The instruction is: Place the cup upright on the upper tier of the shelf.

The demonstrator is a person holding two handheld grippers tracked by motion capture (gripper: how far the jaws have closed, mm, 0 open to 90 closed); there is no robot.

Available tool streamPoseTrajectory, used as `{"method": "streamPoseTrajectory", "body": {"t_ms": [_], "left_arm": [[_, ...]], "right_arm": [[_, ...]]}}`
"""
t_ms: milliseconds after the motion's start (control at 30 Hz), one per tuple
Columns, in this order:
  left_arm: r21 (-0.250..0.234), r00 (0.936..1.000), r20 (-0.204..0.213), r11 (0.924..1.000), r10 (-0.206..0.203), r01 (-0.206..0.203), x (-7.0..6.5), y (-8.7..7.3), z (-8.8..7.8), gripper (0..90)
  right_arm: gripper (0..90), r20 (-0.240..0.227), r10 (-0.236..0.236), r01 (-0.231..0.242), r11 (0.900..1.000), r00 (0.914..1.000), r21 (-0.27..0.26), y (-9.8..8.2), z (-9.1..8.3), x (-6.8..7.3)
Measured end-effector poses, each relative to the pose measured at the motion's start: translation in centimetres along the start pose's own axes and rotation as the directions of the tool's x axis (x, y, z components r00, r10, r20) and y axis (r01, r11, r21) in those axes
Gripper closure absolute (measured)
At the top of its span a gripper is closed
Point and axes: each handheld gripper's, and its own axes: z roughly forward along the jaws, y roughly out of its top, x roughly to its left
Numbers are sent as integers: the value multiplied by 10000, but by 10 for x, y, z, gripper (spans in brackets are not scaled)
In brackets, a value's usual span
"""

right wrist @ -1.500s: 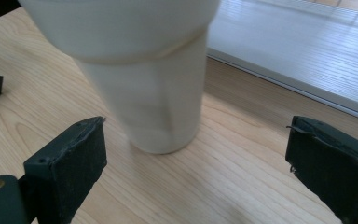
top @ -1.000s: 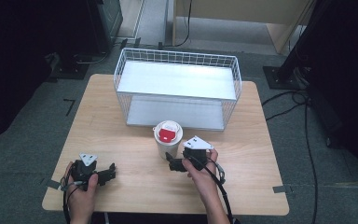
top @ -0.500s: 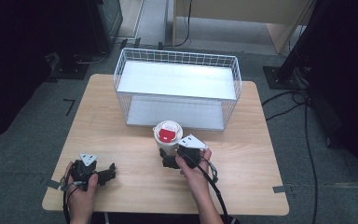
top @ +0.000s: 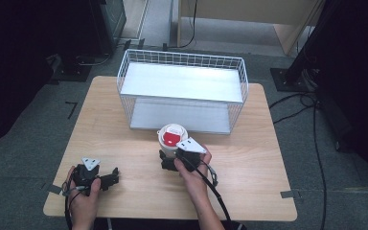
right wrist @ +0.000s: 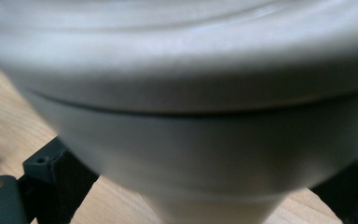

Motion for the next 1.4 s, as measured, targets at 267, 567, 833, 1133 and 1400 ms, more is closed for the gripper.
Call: {"method": "streamPoseTrajectory", "body": {"t_ms": [267,567,833,1133,1400], "left_arm": [[-2,10000,1,10000,-2,2,0,0,0,0],[-1,10000,0,10000,-1,1,0,0,0,0],[-1,10000,-1,10000,2,-2,0,0,0,0],[0,10000,1,10000,3,-3,0,0,0,0],[-17,10000,-1,10000,-16,16,0,0,0,0]], "right_arm": [[82,251,198,-188,9989,9995,-425,-2,8,1],[120,694,-156,224,9949,9975,-983,-4,8,5],[122,779,73,29,9916,9969,-1291,-5,4,3],[122,579,103,6,9827,9983,-1850,3,-8,2],[122,416,18,79,9725,9991,-2328,16,-19,5]]}}
